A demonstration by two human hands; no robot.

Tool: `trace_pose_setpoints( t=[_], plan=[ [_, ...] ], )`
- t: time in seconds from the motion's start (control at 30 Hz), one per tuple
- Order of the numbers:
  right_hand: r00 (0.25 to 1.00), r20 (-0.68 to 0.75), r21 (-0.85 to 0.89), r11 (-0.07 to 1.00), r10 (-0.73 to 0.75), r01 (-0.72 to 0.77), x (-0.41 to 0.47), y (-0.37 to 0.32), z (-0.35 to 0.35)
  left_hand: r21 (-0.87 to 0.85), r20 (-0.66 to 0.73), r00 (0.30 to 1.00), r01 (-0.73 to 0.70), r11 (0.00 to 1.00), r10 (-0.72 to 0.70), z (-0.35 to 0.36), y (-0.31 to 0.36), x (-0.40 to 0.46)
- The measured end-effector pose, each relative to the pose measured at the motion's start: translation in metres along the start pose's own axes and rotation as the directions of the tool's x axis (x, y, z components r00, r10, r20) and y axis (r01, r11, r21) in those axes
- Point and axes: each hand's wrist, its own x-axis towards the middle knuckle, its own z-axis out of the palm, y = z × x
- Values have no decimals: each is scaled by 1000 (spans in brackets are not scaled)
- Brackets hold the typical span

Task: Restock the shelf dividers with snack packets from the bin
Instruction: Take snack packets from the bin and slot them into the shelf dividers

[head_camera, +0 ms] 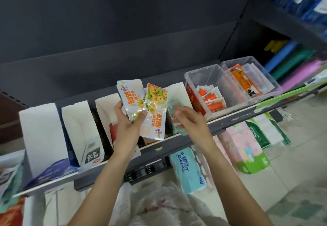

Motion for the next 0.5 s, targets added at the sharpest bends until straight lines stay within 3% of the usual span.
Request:
trace_pose_setpoints(
  t=[0.03,0.17,0.33,0.4,0.5],
  plan=[
    [995,8,131,987,96,-97,-8,-6,10,-8,-2,1000,-15,1000,15,1,0,-1],
    [959,64,348,895,276,-280,-26,-8,49,-33,-4,997,-75,997,74,5,-2,-7],
    [951,-37,673,711,307,-204,-26,-12,48,-73,-59,992,-114,991,110,-6,2,-15],
    [948,-158,655,748,277,-109,-23,-15,34,-59,-95,989,-116,991,110,-22,6,-14],
    [933,-358,368,924,41,101,-19,-19,17,-8,-93,990,-108,994,107,-48,12,-12]
  ],
)
